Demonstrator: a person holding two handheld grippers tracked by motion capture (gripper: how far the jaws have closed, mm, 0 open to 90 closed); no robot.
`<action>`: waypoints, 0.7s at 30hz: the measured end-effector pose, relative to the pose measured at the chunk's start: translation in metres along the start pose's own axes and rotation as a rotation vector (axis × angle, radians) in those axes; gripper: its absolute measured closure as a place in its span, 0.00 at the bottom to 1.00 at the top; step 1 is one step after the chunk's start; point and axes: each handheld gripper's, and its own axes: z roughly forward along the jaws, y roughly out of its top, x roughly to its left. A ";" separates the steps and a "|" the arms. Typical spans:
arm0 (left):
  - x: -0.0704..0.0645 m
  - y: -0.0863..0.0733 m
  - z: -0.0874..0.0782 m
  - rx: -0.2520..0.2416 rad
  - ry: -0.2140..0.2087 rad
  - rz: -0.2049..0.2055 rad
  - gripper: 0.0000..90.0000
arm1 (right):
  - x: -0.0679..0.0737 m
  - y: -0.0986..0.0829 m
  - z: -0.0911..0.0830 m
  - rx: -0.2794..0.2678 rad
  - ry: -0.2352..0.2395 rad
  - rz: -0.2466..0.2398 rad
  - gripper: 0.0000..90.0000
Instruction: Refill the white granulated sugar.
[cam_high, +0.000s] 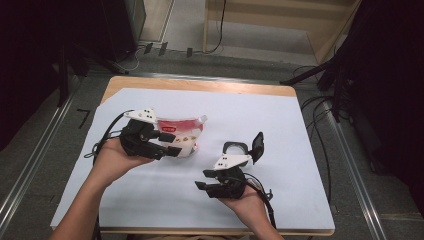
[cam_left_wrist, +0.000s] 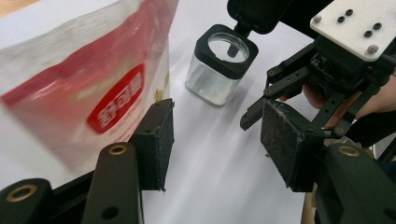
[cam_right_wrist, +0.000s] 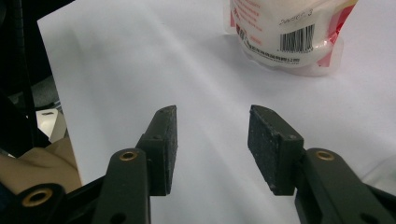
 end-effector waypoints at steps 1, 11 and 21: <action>0.000 0.000 0.000 0.000 0.000 0.000 0.50 | 0.000 0.000 0.000 0.000 0.000 0.000 0.59; 0.011 -0.014 -0.021 0.012 0.038 -0.019 0.51 | -0.002 0.000 0.000 -0.005 0.003 0.006 0.58; 0.023 -0.021 -0.031 0.003 0.082 -0.070 0.50 | -0.002 0.000 0.002 0.000 0.005 0.004 0.58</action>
